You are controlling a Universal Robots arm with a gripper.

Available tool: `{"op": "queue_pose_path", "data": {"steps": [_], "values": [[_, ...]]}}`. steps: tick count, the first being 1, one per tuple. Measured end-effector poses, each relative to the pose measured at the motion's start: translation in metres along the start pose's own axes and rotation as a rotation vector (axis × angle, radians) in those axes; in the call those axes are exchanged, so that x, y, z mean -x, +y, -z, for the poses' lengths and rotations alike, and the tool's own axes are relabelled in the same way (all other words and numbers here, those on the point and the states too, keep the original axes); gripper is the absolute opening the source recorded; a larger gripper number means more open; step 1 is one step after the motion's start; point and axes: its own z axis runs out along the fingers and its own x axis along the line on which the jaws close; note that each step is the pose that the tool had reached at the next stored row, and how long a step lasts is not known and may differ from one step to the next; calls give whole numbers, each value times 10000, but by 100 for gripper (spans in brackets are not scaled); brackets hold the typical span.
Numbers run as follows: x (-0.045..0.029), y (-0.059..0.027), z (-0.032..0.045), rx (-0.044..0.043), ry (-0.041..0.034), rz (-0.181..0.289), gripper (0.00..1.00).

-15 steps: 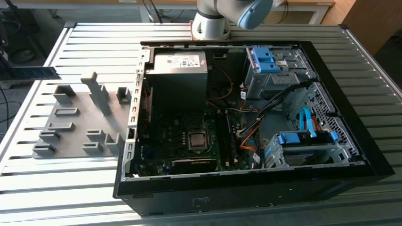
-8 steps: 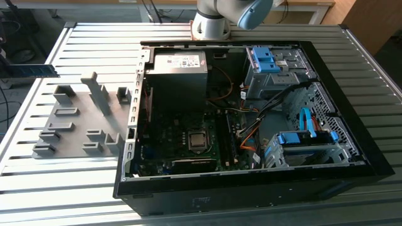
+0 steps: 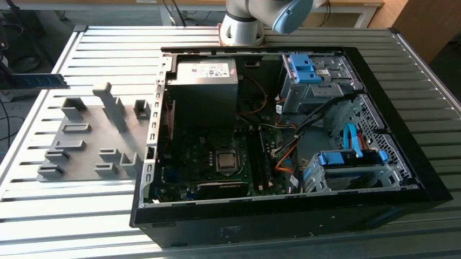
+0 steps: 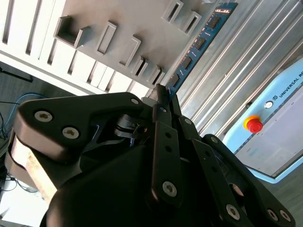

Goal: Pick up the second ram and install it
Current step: 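Pick up the second ram and move it above second insertion slot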

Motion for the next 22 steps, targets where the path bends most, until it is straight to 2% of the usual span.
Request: {"op": "queue_pose_path", "data": {"steps": [22], "values": [[2,-117,-4,-2,-1,0,14]]}}
